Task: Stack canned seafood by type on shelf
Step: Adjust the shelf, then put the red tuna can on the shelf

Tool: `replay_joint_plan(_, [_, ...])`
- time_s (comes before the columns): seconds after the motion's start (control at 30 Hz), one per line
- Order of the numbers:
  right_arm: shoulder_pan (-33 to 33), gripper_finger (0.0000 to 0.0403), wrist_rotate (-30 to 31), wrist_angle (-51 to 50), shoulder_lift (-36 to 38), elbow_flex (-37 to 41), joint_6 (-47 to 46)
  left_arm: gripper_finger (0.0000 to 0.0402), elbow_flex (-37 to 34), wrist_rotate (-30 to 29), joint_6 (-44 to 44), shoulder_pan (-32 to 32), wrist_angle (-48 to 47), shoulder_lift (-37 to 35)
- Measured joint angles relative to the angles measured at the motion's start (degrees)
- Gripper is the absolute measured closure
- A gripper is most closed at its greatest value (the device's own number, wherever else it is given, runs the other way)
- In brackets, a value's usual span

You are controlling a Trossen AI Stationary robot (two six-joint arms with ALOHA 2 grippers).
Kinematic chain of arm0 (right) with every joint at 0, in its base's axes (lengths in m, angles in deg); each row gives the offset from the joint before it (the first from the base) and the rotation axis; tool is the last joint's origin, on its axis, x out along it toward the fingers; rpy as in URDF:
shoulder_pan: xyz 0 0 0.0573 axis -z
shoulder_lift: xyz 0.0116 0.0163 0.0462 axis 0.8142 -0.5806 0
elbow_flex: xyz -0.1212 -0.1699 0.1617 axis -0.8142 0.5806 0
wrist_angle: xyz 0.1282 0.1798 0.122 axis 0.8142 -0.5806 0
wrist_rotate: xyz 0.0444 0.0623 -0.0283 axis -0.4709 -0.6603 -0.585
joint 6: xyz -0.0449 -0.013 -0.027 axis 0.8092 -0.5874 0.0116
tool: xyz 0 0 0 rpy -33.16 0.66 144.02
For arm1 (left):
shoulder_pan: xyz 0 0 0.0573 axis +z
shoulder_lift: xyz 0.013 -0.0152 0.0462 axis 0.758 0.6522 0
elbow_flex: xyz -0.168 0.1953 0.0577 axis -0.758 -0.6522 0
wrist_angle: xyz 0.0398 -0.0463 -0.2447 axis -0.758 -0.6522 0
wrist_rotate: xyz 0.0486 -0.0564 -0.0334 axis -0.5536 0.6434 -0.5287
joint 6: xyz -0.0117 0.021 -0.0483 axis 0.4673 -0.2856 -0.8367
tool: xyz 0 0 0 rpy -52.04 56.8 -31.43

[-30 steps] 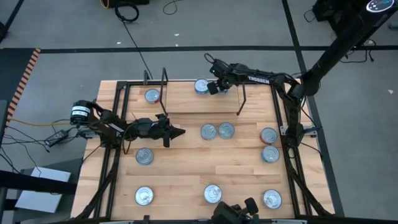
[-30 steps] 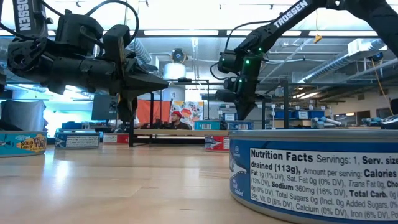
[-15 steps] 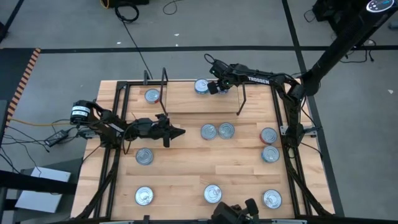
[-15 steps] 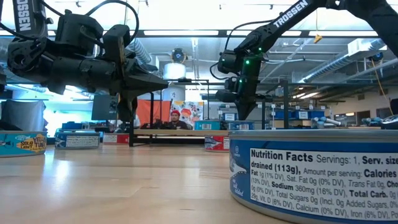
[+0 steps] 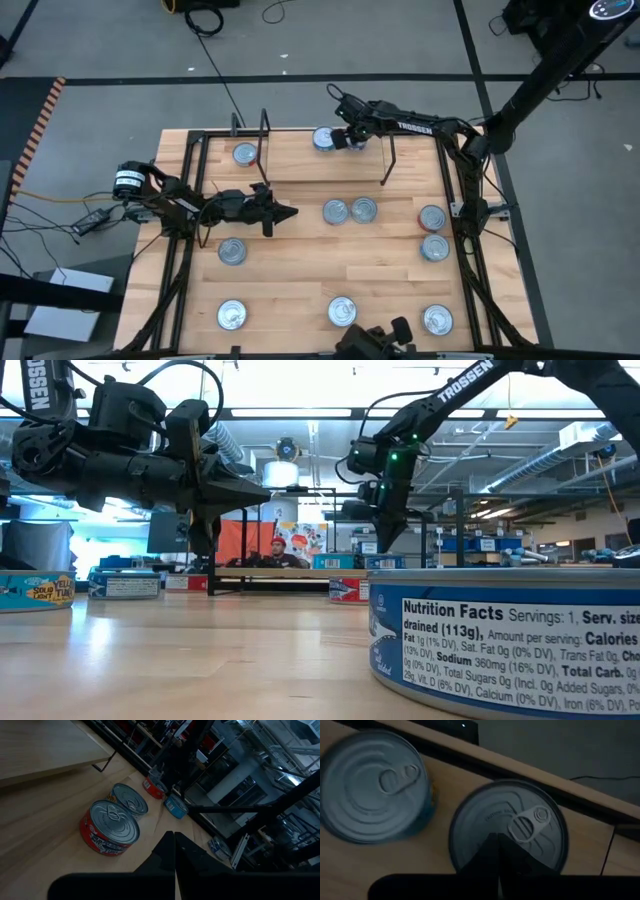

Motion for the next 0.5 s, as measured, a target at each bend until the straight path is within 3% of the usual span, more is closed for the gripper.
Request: replay_joint_plan(0.5, [-5.4, 0.0398, -0.3, 6.2, 0.5, -2.8, 4.9, 0.0401, 1.6, 0.3, 2.9, 0.8, 1.7, 0.0])
